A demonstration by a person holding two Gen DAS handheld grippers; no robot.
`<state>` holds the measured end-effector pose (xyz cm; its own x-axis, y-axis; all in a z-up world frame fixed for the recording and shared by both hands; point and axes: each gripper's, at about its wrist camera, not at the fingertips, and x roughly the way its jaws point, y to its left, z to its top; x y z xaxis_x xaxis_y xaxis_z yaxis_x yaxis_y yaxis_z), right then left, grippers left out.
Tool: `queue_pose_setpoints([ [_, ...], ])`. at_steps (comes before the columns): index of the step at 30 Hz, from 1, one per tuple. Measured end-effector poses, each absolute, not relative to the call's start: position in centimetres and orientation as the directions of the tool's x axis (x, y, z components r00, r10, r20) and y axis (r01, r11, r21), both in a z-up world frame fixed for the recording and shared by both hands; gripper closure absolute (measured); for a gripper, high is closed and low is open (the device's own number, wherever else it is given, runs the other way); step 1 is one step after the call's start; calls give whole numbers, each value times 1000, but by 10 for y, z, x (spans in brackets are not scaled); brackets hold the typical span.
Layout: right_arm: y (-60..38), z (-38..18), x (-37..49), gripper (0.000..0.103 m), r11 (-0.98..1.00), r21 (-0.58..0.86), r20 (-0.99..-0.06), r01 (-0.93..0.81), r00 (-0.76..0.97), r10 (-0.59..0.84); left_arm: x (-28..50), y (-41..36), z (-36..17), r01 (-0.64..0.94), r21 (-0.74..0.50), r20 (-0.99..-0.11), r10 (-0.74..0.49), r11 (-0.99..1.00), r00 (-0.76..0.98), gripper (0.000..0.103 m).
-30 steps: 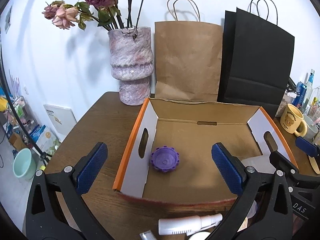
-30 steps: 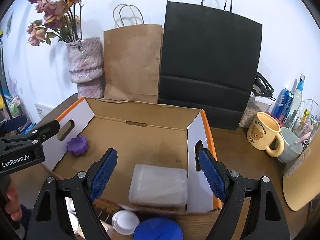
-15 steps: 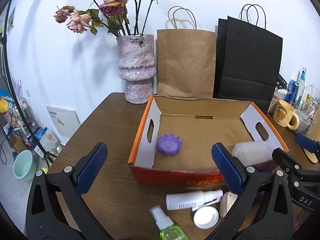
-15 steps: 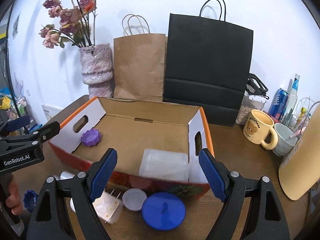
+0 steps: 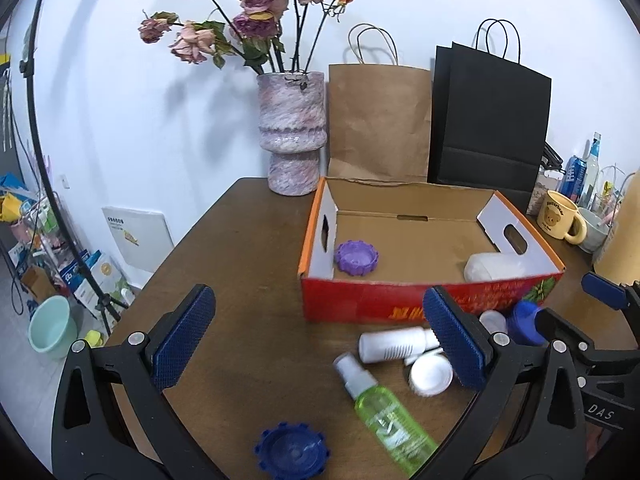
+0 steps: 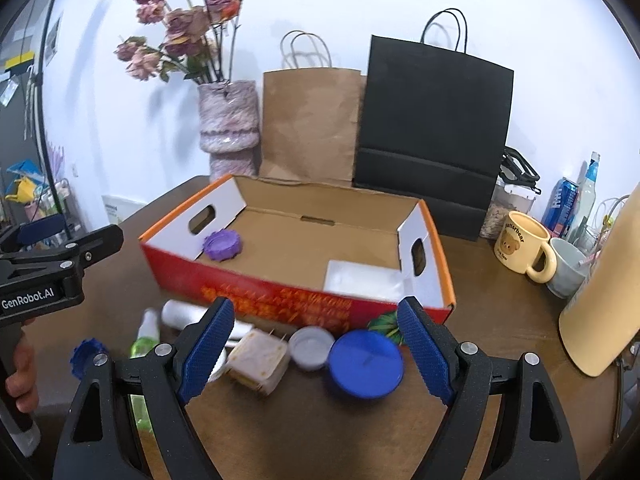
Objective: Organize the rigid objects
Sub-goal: 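Withdraw both tools from the box and move the left tool to the blue cap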
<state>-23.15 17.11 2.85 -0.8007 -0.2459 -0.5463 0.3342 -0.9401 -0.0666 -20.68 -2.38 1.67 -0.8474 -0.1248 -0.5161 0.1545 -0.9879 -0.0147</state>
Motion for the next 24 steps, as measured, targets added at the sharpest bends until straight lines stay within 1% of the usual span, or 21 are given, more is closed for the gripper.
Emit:
queue_pose_setpoints([
  [5, 162, 20, -211, 15, -930, -64, -563, 362, -783, -266, -183, -33, 10, 147, -1, -507, -126, -989, -853, 0],
  [9, 156, 16, -198, 15, -926, -62, -572, 372, -774, -273, -167, -40, 0, 142, 25, -516, -135, -989, -846, 0],
  [16, 148, 7, -179, 15, -922, -60, -587, 382, -761, -277, -148, -56, -23, 139, 51, -559, -143, -989, -817, 0],
  [24, 144, -2, -167, 15, -923, -55, -600, 380, -752, -273, -141, -60, -43, 79, 85, -617, -114, -993, -779, 0],
])
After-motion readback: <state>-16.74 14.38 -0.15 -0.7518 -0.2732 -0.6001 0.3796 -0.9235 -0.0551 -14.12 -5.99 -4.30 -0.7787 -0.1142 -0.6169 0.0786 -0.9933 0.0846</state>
